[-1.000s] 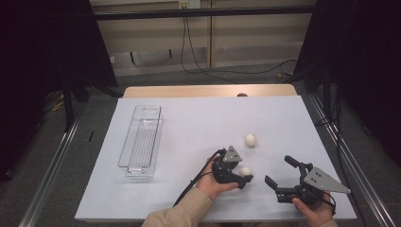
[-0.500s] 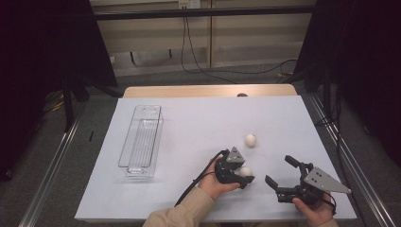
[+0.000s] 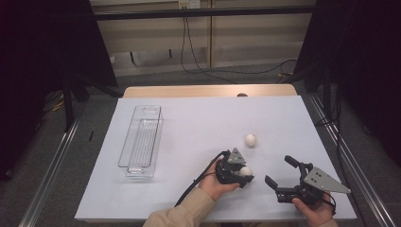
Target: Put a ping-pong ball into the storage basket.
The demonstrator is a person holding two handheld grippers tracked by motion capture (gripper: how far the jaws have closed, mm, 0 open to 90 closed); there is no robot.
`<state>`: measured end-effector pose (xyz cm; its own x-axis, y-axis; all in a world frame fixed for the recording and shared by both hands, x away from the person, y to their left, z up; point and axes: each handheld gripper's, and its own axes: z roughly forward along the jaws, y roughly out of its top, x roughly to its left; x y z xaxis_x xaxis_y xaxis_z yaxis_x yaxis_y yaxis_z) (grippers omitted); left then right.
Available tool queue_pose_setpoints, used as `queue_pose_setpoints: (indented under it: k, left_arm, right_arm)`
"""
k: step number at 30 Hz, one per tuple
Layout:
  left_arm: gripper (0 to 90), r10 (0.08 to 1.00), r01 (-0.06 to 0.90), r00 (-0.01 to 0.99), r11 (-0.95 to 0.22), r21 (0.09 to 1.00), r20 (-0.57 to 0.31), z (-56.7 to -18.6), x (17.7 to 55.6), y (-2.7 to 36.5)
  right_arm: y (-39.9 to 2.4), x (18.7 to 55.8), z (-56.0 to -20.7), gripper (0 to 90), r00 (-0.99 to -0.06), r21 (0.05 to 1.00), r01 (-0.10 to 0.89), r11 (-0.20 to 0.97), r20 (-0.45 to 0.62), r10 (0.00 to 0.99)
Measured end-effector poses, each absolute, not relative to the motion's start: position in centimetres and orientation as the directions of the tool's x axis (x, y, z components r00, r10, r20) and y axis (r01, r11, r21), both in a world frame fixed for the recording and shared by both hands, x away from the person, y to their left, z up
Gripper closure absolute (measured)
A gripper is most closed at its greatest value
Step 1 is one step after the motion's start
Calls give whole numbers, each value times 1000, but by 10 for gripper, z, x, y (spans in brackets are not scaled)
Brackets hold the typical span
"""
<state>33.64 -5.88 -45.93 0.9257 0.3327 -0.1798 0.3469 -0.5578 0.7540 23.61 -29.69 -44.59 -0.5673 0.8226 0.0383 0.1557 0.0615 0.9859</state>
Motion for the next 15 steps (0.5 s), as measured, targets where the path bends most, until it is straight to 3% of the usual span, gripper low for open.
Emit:
queue_pose_setpoints:
  k: [15]
  left_arm:
    - [509,343,390,911,-537,748,-230,-453,340,-53]
  right_arm:
    - [-297,236,-446,16,-568,986,156,63,37,823]
